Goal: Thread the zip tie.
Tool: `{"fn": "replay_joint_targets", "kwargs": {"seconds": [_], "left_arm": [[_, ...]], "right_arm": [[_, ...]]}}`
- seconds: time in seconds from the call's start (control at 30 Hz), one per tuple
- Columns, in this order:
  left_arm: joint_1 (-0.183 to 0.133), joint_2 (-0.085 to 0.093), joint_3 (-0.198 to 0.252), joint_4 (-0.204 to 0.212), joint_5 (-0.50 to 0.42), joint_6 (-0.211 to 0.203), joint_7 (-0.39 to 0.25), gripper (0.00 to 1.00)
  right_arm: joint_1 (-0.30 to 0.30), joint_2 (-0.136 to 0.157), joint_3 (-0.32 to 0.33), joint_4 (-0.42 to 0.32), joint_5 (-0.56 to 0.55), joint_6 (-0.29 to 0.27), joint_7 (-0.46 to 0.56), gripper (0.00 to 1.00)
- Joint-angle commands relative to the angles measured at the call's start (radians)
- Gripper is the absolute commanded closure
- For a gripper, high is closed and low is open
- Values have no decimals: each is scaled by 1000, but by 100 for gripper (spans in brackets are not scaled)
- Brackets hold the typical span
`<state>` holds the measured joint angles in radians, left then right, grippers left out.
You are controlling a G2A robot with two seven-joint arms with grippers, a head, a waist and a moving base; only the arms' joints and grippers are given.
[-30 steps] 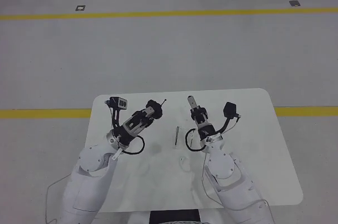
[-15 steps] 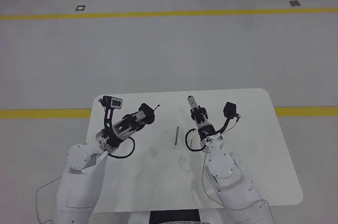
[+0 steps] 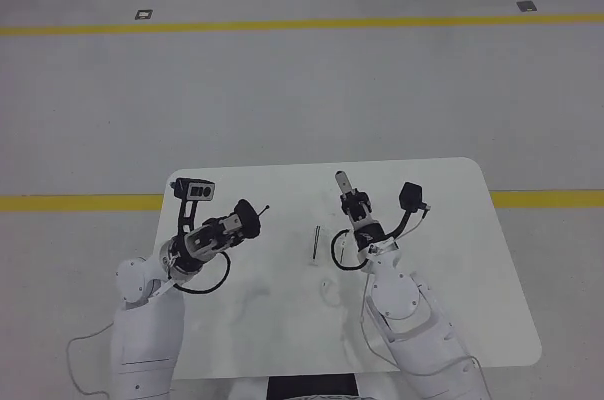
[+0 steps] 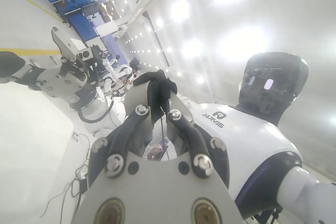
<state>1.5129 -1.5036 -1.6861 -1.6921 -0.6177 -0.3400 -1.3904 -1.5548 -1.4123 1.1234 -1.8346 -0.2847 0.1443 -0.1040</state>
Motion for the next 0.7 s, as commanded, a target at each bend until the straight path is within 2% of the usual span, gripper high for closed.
{"fn": "replay_joint_targets", "kwargs": {"seconds": [0.0,0.2,0.27,0.4,0.43,0.5,0.67], "left_arm": [[0,1,1,-1,1,0,2,100],[0,1,1,-1,1,0,2,100],[1,6,6,-11,40,8,26,100],[15,23,-21,-31,150,26,63,100],[21,30,-28,-35,188,50,65,100],[27,39,-44,-50,236,60,70,100],[66,60,-89,-60,283,90,103,100]], "right_arm": [[0,0,0,0,0,0,0,0],[0,0,0,0,0,0,0,0],[0,0,0,0,0,0,0,0],[0,0,0,0,0,0,0,0],[0,0,0,0,0,0,0,0],[0,0,0,0,0,0,0,0],[0,0,0,0,0,0,0,0]]}}
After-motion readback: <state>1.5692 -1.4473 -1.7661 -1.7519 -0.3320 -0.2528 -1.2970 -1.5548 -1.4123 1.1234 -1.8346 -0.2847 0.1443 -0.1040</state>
